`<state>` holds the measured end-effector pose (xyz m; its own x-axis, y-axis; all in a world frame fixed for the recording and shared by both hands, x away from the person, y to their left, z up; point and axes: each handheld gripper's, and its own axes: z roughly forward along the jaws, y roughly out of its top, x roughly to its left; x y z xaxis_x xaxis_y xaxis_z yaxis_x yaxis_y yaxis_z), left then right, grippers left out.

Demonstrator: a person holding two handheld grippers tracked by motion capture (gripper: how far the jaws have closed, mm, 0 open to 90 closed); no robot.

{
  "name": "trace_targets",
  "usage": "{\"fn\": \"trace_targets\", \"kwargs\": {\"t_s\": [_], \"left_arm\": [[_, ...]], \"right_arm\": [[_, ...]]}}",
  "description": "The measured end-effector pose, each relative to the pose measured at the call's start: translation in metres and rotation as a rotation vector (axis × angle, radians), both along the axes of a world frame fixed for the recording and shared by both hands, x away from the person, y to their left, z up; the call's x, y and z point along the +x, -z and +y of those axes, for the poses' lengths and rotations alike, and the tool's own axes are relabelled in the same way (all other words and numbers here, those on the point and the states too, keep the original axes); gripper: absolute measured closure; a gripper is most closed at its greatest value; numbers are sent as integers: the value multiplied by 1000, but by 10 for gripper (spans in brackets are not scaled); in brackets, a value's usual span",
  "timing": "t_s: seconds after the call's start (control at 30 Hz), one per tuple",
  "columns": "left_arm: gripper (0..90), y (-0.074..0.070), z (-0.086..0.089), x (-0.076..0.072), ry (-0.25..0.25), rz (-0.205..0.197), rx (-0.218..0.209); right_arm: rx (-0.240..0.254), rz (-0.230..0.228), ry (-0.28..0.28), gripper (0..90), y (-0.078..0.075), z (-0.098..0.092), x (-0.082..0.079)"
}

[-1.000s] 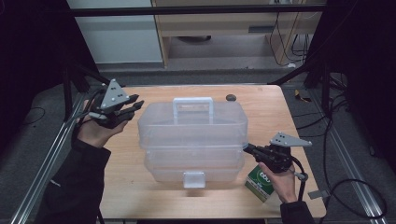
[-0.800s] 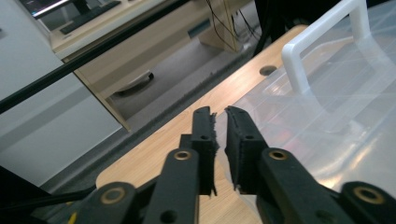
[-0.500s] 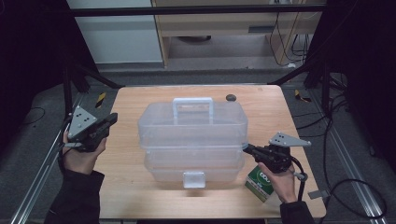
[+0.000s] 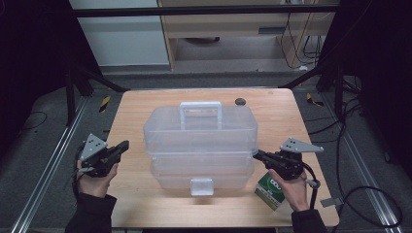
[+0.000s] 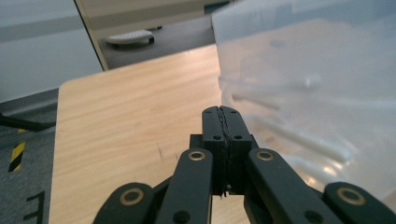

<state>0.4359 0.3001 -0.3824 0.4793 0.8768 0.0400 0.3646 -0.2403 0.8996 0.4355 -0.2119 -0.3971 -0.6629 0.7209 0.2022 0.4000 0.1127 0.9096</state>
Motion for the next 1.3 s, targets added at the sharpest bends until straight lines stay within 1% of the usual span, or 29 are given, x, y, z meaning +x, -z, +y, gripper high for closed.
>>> {"fn": "trace_targets", "kwargs": {"t_s": [0.07,0.13,0.2,0.23,0.3,0.33,0.4,0.5,0.57,0.63,0.67,0.83,1.0,1.13,1.17,1.3], "left_arm": [[896,7,-2,1,17,22,11],[896,15,-5,2,59,38,11],[896,21,-10,1,97,55,40],[896,22,-13,1,114,58,45],[896,22,-17,0,148,59,35],[896,20,-19,-1,166,54,24],[896,16,-23,-3,200,57,-9],[896,10,-27,-6,233,43,-39],[895,7,-28,-7,238,31,-59],[896,5,-29,-7,237,21,-63],[895,3,-29,-7,244,24,-68],[896,-1,-31,-6,237,4,-57],[896,-6,-32,-3,224,-11,-66],[896,-10,-33,1,216,-11,-77],[896,-11,-34,2,212,-17,-79],[896,-13,-36,3,206,-26,-75]], "right_arm": [[1,2,-1,900,0,0,0],[0,2,2,900,0,0,0],[-1,2,2,900,0,0,0],[-2,1,2,900,0,0,0],[0,2,1,900,0,0,0],[0,2,0,900,0,0,0],[1,2,1,900,0,0,0],[0,1,2,900,0,0,0],[0,2,5,900,-1,0,0],[-5,0,5,900,-1,0,0],[-2,2,5,900,-2,1,0],[-6,-7,5,900,-6,1,3],[-17,-18,3,900,-13,2,7],[-20,-20,-2,900,-18,2,11],[-22,-21,-2,900,-19,2,11],[-25,-28,-8,900,-24,2,14]]}}
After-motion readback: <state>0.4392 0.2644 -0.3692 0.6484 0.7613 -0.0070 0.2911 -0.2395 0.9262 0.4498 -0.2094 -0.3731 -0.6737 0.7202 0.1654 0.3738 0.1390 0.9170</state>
